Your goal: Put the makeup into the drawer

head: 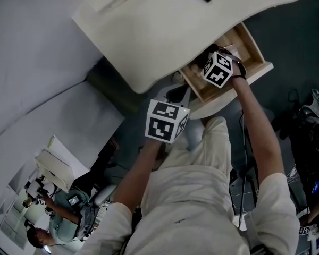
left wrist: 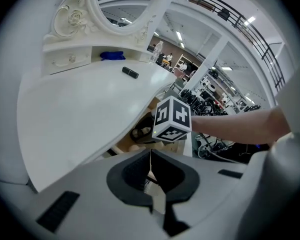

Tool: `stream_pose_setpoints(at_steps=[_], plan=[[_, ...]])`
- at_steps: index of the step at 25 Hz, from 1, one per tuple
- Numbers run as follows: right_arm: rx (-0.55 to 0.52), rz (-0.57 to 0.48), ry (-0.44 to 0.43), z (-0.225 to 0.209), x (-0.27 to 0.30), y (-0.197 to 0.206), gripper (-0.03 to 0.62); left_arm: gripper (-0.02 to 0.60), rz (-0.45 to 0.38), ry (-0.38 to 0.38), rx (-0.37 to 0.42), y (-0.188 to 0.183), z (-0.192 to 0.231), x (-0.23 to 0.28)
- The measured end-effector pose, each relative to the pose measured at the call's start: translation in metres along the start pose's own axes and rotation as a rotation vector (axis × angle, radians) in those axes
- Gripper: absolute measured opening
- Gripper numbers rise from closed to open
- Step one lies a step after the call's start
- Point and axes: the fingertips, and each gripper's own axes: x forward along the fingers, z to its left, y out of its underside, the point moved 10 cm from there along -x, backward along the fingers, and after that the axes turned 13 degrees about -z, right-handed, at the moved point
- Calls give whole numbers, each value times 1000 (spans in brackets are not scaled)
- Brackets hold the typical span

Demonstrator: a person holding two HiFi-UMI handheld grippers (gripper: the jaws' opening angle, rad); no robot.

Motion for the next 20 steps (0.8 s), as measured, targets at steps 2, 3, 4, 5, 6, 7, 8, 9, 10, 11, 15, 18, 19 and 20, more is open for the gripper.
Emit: stream_pose_setpoints(at_steps=[2,3,4,5,6,7,8,9,10,11,15,18,19,20], plan=[[2,-6,0,0,-3,-2,216,11,-7,-11,-7,1,0,-6],[5,-10,1,-1,-7,-3,220,11,-10,-15,-9,2,0,-8],[9,-14,4,-2,-11,-5,221,11,-13,-18,-10,2,-1,-11],[13,-17,7,-3,-17,-7,221,11,-16,-21,-10,1,-1,-13],[19,-20,10,-4,-24,-8,221,11,-21,-24,-12,1,-2,-16],[26,-23,13,-4,-33,-10,221,11,-26,-27,-16,0,-4,-19],[34,-28,17,-3,-42,-11,221,11,-32,-29,-20,-1,-5,-23],[44,-37,22,-1,-53,-14,221,11,-35,-32,-22,-3,-8,-27],[54,-48,29,2,-64,-16,221,11,-38,-33,-20,-5,-11,-31],[64,-62,39,6,-77,-20,220,11,-39,-34,-14,-7,-14,-35],[146,-161,107,23,-135,-35,190,11,-56,-24,25,-24,-30,-49],[226,-255,171,35,-178,-42,147,11,-78,-11,60,-40,-45,-55],[247,-280,194,39,-190,-42,127,11,-87,-7,68,-45,-51,-56],[264,-303,217,44,-202,-43,108,11,-96,-3,73,-50,-56,-58]])
